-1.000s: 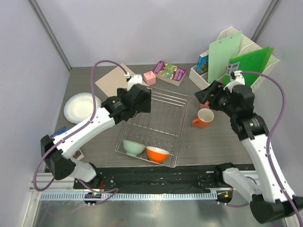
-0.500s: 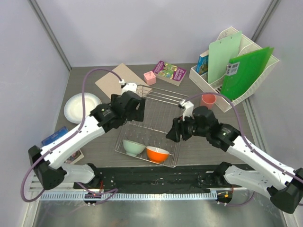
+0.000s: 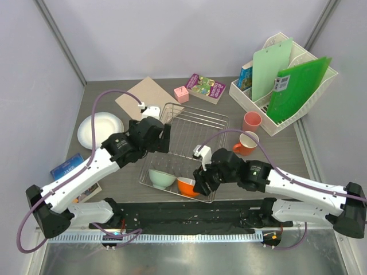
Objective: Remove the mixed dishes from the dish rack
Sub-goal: Pick up the bowl from the dish rack.
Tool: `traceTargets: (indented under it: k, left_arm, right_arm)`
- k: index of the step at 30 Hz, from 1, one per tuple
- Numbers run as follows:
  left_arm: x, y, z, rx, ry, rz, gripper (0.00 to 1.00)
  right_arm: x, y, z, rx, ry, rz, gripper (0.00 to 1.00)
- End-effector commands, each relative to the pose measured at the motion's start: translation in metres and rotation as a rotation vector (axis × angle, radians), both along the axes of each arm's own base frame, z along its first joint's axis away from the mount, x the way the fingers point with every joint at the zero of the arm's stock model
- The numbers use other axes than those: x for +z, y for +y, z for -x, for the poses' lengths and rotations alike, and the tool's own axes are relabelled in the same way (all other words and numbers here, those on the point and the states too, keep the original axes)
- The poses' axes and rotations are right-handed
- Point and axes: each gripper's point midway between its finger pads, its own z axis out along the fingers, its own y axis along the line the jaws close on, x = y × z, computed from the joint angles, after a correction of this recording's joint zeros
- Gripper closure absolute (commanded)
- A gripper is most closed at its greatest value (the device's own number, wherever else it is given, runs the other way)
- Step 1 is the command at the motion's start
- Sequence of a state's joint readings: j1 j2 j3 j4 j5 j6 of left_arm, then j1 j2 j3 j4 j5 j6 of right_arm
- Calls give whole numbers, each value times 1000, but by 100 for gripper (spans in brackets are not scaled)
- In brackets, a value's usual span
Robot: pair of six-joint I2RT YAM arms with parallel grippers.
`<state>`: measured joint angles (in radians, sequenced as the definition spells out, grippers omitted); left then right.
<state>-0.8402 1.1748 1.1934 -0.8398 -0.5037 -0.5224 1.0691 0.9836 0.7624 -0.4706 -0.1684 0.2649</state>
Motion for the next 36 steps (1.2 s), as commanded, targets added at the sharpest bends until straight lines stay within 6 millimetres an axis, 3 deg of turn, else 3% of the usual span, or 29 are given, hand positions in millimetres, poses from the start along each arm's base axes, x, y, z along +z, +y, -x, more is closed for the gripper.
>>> traceTargets:
  k: [1, 10, 12, 13, 15, 19, 26, 30, 36]
  left_arm:
    - [10, -5, -3, 1, -36, 56, 0]
    - [-4, -7, 0, -7, -14, 66, 0]
    - [-6, -7, 1, -6, -8, 66, 0]
    - [-7, -7, 1, -9, -6, 64, 0]
    - [-9, -7, 1, -9, -4, 64, 0]
    - [-9, -10, 1, -16, -3, 74, 0]
    - [-11, -16, 4, -35, 5, 105, 0]
    - [-14, -15, 5, -34, 10, 108, 0]
    - [-14, -15, 7, -37, 8, 126, 0]
  right_arm:
    - [5, 24, -7, 13, -41, -61, 42]
    - [-27, 35, -10, 21, -23, -13, 45]
    - [-31, 35, -9, 26, -16, -3, 56]
    - [-33, 35, -9, 26, -16, 3, 67]
    - [-33, 35, -10, 22, -15, 4, 76]
    - [-28, 34, -7, 34, -12, 5, 87]
    - [-23, 36, -1, 65, 13, 7, 98]
    - [-20, 37, 2, 74, 33, -8, 99]
    - [13, 43, -1, 76, 62, -131, 99]
